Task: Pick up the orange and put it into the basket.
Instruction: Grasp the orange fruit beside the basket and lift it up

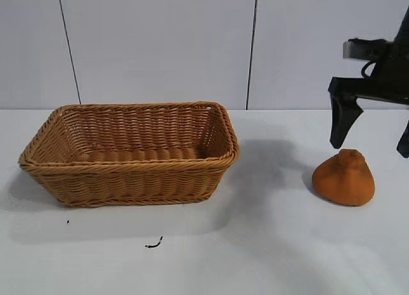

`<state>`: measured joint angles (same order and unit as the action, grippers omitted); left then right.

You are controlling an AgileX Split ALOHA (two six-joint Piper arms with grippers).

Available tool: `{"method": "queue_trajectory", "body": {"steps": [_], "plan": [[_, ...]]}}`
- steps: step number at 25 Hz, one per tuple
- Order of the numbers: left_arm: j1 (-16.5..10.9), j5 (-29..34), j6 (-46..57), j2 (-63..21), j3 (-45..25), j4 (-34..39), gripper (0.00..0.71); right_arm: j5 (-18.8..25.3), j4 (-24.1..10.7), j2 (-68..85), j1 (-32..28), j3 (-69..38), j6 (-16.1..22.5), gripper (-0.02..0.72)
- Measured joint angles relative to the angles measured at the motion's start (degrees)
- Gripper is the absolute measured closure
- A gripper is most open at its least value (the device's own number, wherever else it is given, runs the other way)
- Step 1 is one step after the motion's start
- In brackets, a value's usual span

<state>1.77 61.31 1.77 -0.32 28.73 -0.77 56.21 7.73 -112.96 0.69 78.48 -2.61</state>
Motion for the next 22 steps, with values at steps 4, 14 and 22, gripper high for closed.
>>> {"method": "queue_trajectory", "body": {"steps": [4,14,22], "plan": [[0.0,0.0,0.0,0.0,0.0,0.0,0.044,-3.82,0.15,-3.21,0.0,0.04,0.4,0.01],[0.0,0.0,0.0,0.0,0.0,0.0,0.044,-8.04,1.15,-8.98,0.0,0.04,0.9,0.052],[0.0,0.0,0.0,0.0,0.0,0.0,0.044,-7.21,1.39,-8.39,0.0,0.89,0.96,0.619]]}}
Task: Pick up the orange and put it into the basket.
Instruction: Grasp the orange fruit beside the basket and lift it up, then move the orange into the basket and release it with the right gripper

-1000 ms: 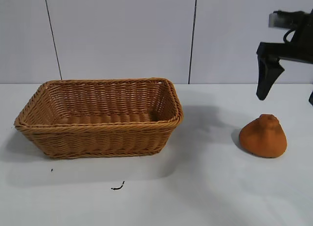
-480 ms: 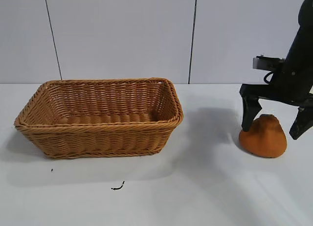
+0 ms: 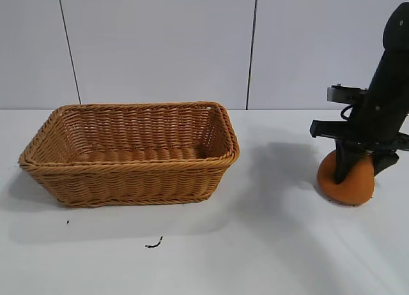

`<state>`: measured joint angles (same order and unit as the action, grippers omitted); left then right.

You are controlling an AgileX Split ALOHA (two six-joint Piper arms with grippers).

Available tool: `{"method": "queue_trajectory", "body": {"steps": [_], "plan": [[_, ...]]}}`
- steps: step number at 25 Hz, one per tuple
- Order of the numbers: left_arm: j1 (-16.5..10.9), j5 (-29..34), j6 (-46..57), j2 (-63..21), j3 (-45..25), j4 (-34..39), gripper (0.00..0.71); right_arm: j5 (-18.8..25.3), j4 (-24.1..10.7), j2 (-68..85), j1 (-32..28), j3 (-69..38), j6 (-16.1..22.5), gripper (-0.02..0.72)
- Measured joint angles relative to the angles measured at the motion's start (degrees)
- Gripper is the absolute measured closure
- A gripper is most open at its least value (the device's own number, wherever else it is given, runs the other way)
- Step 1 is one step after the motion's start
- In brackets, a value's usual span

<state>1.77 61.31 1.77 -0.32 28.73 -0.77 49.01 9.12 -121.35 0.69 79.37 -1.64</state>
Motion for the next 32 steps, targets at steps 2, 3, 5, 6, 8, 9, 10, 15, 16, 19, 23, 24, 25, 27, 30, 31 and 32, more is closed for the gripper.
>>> {"method": "queue_trajectory", "body": {"steps": [2,3,5,6,8,9,10,15,16,19,23,24,25,27,30,31,32], "plan": [[0.0,0.0,0.0,0.0,0.0,0.0,0.044,1.03,0.0,0.95,0.0,0.82,0.05,0.64],[0.0,0.0,0.0,0.0,0.0,0.0,0.044,1.82,0.0,1.32,0.0,1.57,0.05,0.64],[0.0,0.0,0.0,0.0,0.0,0.0,0.044,3.77,-0.11,1.94,0.0,4.19,0.05,0.64],[0.0,0.0,0.0,0.0,0.0,0.0,0.044,5.04,-0.11,2.26,0.0,5.66,0.05,0.64],[0.0,0.0,0.0,0.0,0.0,0.0,0.044,8.19,-0.27,3.02,0.06,9.72,0.05,0.64],[0.0,0.0,0.0,0.0,0.0,0.0,0.044,9.52,-0.39,3.29,0.34,11.6,0.05,0.64],[0.0,0.0,0.0,0.0,0.0,0.0,0.044,11.14,-0.77,3.45,0.76,13.96,0.05,0.64],[0.0,0.0,0.0,0.0,0.0,0.0,0.044,15.27,-0.93,3.51,4.81,24.1,1.05,0.64],[0.0,0.0,0.0,0.0,0.0,0.0,0.044,15.27,-0.93,3.51,5.71,25.51,1.64,0.64],[0.0,0.0,0.0,0.0,0.0,0.0,0.044,15.27,-0.93,3.51,9.14,29.28,2.84,0.64],[0.0,0.0,0.0,0.0,0.0,0.0,0.044,14.56,-0.93,3.51,14.49,30.81,4.12,0.64],[0.0,0.0,0.0,0.0,0.0,0.0,0.044,14.28,-0.93,3.51,15.96,30.85,4.28,0.64],[0.0,0.0,0.0,0.0,0.0,0.0,0.044,13.8,-0.99,3.45,17.45,30.85,4.56,0.64],[0.0,0.0,0.0,0.0,0.0,0.0,0.044,12.62,-0.99,3.45,20.17,30.85,5.23,0.64],[0.0,0.0,0.0,0.0,0.0,0.0,0.044,9.63,-0.95,3.28,24.28,30.91,5.83,0.64],[0.0,0.0,0.0,0.0,0.0,0.0,0.044,8.47,-0.95,3.1,25.64,30.96,6.05,0.64],[0.0,0.0,0.0,0.0,0.0,0.0,0.044,7.55,-0.92,2.79,26.94,31.03,6.43,0.64]]}}
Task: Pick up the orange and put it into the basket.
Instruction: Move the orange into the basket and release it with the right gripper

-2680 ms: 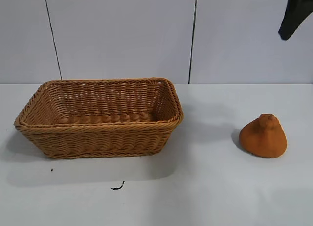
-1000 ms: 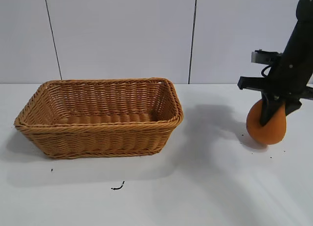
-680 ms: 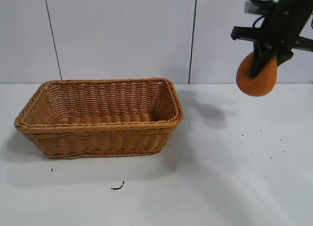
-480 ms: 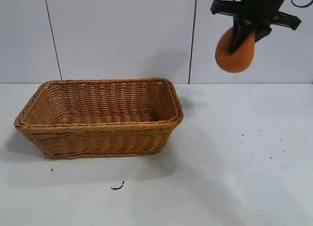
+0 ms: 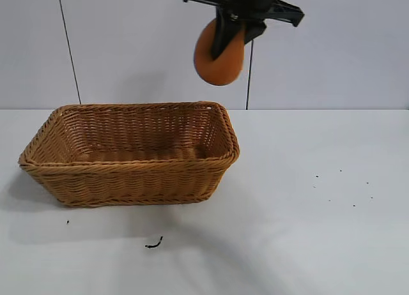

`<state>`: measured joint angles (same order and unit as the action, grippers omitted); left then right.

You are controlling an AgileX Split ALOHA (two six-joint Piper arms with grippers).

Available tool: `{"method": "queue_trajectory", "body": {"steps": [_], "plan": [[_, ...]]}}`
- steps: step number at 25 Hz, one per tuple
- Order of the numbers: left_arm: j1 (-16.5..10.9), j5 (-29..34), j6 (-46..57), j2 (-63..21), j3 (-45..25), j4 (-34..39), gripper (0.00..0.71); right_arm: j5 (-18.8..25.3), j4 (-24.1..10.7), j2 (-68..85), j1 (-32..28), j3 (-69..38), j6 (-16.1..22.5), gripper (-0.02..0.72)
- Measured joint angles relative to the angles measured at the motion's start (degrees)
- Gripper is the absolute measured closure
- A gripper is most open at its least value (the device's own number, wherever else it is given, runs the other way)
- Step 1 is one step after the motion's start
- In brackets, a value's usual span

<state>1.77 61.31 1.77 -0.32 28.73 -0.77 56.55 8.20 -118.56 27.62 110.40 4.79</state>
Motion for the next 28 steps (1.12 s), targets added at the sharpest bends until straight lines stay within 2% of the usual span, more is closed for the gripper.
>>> {"method": "queue_trajectory", "body": {"steps": [8,19,22,25,27,28], "plan": [[0.0,0.0,0.0,0.0,0.0,0.0,0.044,-4.58,0.24,-7.13,5.75,0.06,2.21,0.64],[0.0,0.0,0.0,0.0,0.0,0.0,0.044,-7.56,0.16,-14.91,5.77,0.06,2.37,0.633],[0.0,0.0,0.0,0.0,0.0,0.0,0.044,-7.75,0.16,-14.91,5.77,0.06,2.32,0.517],[0.0,0.0,0.0,0.0,0.0,0.0,0.044,-7.49,0.16,-14.85,5.77,0.45,2.14,0.251],[0.0,0.0,0.0,0.0,0.0,0.0,0.044,-6.72,-0.07,-14.85,5.77,2.01,1.96,0.126],[0.0,0.0,0.0,0.0,0.0,0.0,0.044,-5.66,-0.36,-14.8,5.77,3.28,1.96,0.094]]}}
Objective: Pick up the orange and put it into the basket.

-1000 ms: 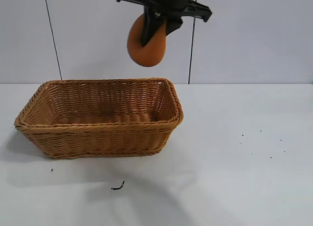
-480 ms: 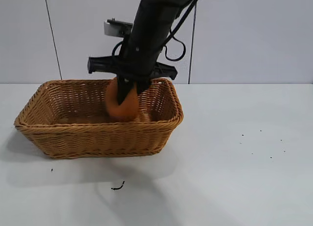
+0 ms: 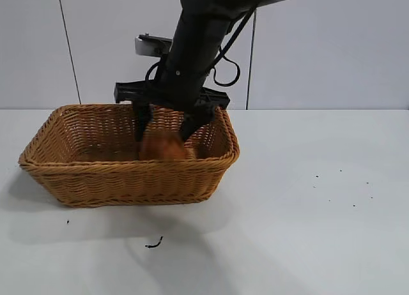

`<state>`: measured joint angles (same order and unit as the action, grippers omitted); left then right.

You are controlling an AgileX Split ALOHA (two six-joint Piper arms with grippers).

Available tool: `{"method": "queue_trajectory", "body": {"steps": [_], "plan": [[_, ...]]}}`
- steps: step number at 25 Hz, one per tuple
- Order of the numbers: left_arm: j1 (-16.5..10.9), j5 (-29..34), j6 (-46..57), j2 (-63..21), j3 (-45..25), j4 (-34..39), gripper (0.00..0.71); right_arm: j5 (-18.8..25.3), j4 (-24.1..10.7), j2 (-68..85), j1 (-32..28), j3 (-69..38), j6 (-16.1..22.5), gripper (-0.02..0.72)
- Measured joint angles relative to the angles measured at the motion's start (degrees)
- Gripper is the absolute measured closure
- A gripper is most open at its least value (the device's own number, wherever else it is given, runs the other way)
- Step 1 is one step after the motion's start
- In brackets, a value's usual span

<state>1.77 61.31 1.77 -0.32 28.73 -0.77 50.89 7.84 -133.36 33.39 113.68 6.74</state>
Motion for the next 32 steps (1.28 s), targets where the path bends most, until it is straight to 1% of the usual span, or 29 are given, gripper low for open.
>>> {"method": "queue_trajectory", "body": {"steps": [3,5,8,10,12,21,25,29,32], "plan": [[0.0,0.0,0.0,0.0,0.0,0.0,0.044,4.53,-1.34,0.0,0.0,4.91,0.0,0.06],[0.0,0.0,0.0,0.0,0.0,0.0,0.044,9.02,-3.42,0.07,0.0,9.03,0.31,0.052],[0.0,0.0,0.0,0.0,0.0,0.0,0.044,15.19,-8.82,0.38,-0.06,13.96,1.61,0.052],[0.0,0.0,0.0,0.0,0.0,0.0,0.044,17.51,-12.0,0.65,-0.72,15.62,2.41,0.052],[0.0,0.0,0.0,0.0,0.0,0.0,0.044,18.06,-13.17,0.65,-2.57,16.22,3.0,0.052],[0.0,0.0,0.0,0.0,0.0,0.0,0.044,18.74,-13.26,0.58,-16.55,16.21,2.71,0.052],[0.0,0.0,0.0,0.0,0.0,0.0,0.044,18.74,-13.93,0.58,-22.97,16.21,2.58,0.052],[0.0,0.0,0.0,0.0,0.0,0.0,0.044,18.74,-14.05,0.58,-27.94,16.21,2.58,0.052],[0.0,0.0,0.0,0.0,0.0,0.0,0.044,18.86,-13.88,0.58,-30.51,16.21,2.58,0.052]]}}
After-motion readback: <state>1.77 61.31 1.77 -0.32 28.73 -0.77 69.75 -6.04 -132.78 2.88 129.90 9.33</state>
